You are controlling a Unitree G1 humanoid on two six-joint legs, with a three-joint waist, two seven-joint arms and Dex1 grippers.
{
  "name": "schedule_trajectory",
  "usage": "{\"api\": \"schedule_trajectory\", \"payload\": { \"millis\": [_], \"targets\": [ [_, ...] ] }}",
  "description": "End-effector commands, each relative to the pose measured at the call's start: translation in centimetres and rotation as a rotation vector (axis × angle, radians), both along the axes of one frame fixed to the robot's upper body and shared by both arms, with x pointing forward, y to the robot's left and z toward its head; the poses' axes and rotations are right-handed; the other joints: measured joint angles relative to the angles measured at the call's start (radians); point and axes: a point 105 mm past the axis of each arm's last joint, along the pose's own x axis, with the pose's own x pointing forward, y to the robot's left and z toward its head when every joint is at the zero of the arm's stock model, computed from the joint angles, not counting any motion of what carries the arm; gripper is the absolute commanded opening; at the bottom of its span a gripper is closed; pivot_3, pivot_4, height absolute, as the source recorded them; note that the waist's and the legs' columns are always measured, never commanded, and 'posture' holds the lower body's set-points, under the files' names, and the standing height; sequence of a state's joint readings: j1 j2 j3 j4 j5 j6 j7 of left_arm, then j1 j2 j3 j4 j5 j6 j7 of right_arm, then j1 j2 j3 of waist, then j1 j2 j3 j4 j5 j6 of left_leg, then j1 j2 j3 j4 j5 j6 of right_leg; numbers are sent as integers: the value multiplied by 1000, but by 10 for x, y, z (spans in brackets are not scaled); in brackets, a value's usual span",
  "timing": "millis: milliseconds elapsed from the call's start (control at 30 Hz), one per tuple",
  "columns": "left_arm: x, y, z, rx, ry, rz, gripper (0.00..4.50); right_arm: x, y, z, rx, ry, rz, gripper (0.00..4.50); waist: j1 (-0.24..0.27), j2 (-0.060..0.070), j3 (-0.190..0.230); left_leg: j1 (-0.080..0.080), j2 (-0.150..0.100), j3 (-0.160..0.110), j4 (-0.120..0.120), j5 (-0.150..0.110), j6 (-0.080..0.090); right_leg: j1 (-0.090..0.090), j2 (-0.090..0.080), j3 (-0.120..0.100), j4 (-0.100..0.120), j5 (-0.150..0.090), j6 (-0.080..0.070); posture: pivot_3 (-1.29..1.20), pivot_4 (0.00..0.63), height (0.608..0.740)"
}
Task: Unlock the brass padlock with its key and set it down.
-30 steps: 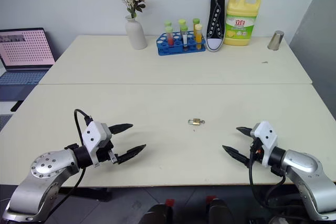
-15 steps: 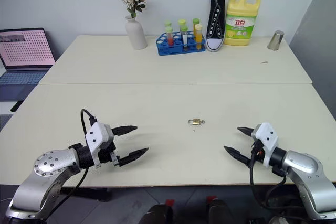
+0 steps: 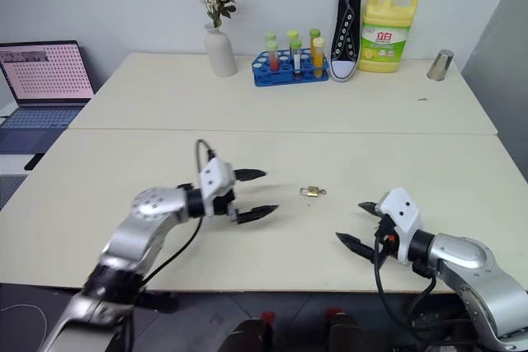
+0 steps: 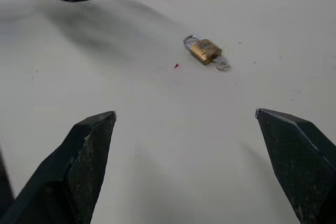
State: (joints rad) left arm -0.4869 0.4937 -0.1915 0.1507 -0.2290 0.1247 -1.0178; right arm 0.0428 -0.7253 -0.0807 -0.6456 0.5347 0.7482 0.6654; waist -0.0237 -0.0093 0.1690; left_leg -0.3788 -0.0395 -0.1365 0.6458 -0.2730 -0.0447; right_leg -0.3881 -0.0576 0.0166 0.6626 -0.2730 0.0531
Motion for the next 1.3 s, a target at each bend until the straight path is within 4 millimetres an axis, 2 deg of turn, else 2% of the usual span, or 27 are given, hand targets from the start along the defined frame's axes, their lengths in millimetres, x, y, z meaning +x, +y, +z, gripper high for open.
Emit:
{"api": "schedule_trajectory", "payload": {
  "millis": [33, 133, 300, 433, 633, 733, 967, 1067, 1233, 1300],
  "targets": [
    [13, -14, -5, 29, 2, -53, 4500, -5, 5, 11, -8, 9, -18, 4462, -6, 0, 0, 0, 0, 1, 0, 0, 0, 0, 0, 0, 0, 0, 0, 0, 150, 740],
    [29, -31, -11, 64, 20, -83, 4500, -3, 4, 14, -13, 24, -78, 4462, -4, -1, 0, -1, 0, 0, 0, 0, 0, -1, 0, 0, 0, 0, 0, 0, 150, 740],
    [41, -61, -27, 152, 42, -166, 4500, -6, -2, 21, -18, 47, -179, 4462, -2, -1, 1, -1, -1, 0, 1, 0, 0, -1, 0, -1, 1, 0, 0, 0, 150, 740],
    [49, -66, -33, 188, 37, -149, 4500, -9, -2, 24, -21, 52, -213, 4462, -7, -2, 1, -2, -1, 0, 0, 0, 0, -1, 0, -1, 0, 0, 0, 0, 150, 740],
    [44, -66, -45, 277, 86, -209, 4500, -12, -4, 26, -23, 59, -240, 4462, -8, -2, 1, -1, -1, 0, 0, 0, 1, -1, 0, -1, 1, 0, 1, 0, 150, 740],
    [47, -54, -52, 334, 130, -185, 3973, -12, -4, 28, -10, 58, -251, 4500, -9, -2, 1, -1, -1, 0, 0, 0, 1, -1, 0, -1, 2, 0, 1, 0, 150, 740],
    [43, -34, -69, 415, 229, -161, 1854, -10, -5, 30, -3, 51, -256, 4500, -12, -3, -1, 2, 0, 0, 0, 0, 1, 1, 1, 0, 3, 0, 1, 0, 150, 740],
    [43, -32, -73, 431, 234, -149, 998, -9, -5, 31, -3, 50, -255, 4500, -13, -4, -3, 4, 0, 0, 0, 0, 1, 2, 1, 0, 3, 0, 1, 0, 150, 740],
    [37, -31, -71, 406, 186, -194, 979, -7, -4, 34, -20, 18, -229, 4500, -18, -5, -5, 5, 1, 0, 0, 0, 1, 3, 2, 0, 3, 0, 1, 0, 150, 740],
    [34, -36, -53, 317, 72, -245, 979, -6, 1, 39, -23, -20, -190, 4500, -24, -5, -5, 5, 1, 0, -1, 0, 1, 3, 2, 1, 3, 0, 1, 0, 150, 740]
  ]
}}
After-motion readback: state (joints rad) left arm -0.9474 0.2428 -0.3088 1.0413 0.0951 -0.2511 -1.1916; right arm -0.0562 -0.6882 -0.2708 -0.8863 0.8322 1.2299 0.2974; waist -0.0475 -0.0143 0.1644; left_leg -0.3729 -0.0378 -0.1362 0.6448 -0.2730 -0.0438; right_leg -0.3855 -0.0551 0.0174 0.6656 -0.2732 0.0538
